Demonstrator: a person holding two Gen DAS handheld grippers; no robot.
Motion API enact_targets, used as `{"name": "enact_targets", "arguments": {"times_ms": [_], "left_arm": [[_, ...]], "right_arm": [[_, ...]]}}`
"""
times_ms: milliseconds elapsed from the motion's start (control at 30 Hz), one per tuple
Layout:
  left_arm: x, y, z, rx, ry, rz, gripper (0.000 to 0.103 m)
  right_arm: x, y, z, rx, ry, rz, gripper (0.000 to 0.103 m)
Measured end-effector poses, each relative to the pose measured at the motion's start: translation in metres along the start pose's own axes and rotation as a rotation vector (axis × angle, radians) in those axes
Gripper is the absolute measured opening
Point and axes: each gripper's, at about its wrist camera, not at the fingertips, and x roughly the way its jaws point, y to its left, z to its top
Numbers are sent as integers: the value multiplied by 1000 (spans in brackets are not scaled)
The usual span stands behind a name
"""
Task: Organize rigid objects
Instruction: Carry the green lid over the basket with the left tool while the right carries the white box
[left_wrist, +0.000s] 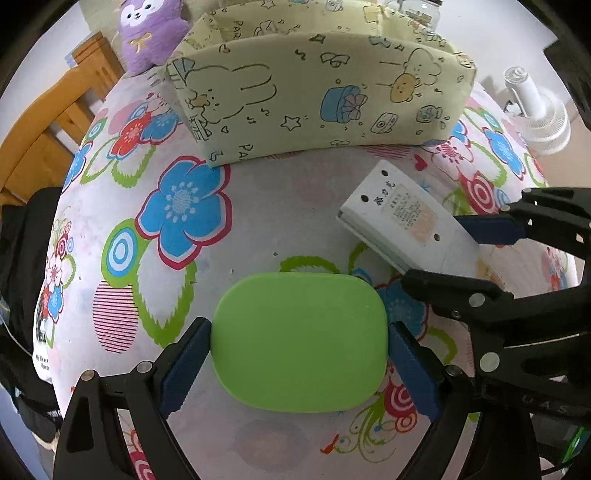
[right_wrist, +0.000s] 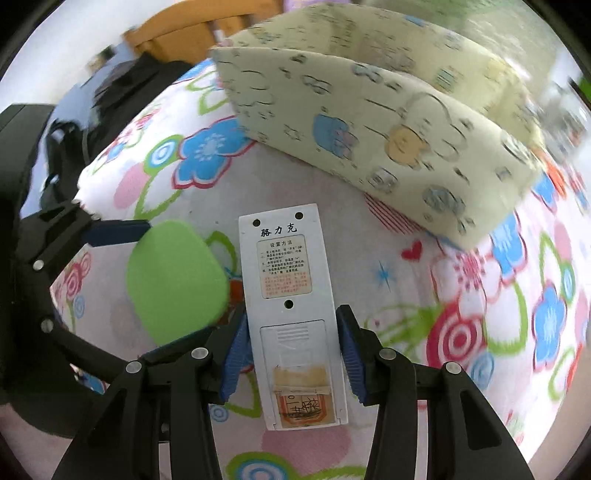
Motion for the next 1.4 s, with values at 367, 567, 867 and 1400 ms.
{"name": "enact_targets", "arguments": {"times_ms": [367, 567, 867, 1400], "left_arm": [[-26, 11, -10, 92, -44, -8, 95], [-41, 11, -8, 143, -79, -15, 95], [-67, 15, -10, 182, -139, -15, 95], [-105, 24, -5, 148, -237, -18, 95]], "right_arm": [[-24, 14, -13, 201, -38, -94, 49], [-43, 23, -25, 313, -83, -137, 49], [-73, 35, -31, 404, -134, -208, 49], [-111, 46, -23, 440, -213, -244, 49]]}}
